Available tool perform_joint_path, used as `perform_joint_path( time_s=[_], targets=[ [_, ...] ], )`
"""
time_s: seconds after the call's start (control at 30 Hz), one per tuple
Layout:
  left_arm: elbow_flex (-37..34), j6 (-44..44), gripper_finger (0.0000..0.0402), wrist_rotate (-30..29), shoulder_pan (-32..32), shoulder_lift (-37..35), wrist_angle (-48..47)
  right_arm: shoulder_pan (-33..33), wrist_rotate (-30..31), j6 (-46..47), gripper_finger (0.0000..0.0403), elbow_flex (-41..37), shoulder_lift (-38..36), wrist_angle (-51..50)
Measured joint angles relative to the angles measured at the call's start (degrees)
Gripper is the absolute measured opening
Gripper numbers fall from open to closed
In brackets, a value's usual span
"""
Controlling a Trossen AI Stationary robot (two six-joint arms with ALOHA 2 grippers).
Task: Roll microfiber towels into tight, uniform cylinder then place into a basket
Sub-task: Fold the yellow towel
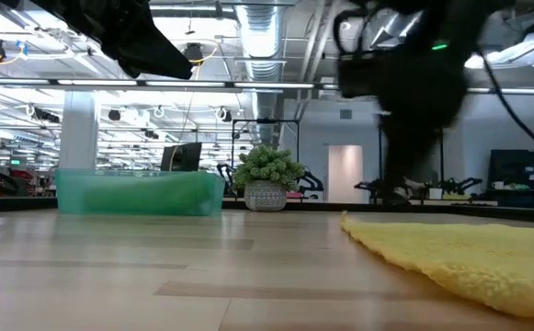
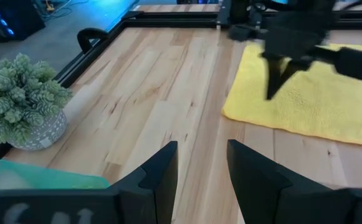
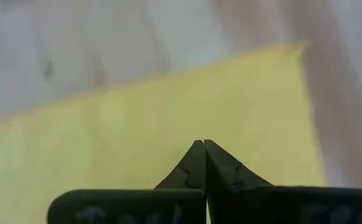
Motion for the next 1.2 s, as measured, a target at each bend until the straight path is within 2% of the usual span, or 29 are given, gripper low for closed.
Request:
perform_joint_path(
  time_s=[0.4,0.63,0.8,1.03,1.2],
  targets=[
    [0.00,-1.12,0.0130,0.01,-0.02,0.00,0.02,17.42,-4.80,22.62,0.0006,-0.33,-0.09,-15.71],
    [0.00,-1.19,0.0130,0.00,-0.02,0.00,0.04,23.21,-9.43,35.07,0.0013,-0.33,-0.09,-21.48],
    [0.00,-1.21,0.0130,-0.01,-0.02,0.00,0.04,23.78,-10.96,37.88,0.0011,-0.33,-0.09,-23.85],
    [0.00,-1.79,0.0130,-0.01,-0.02,0.00,0.04,19.60,-12.03,36.73,0.0011,-0.34,0.31,-22.88],
    [0.00,-2.13,0.0130,-0.01,-0.01,0.00,0.04,16.58,-12.24,30.66,0.0009,-1.42,0.35,-14.47]
  ],
)
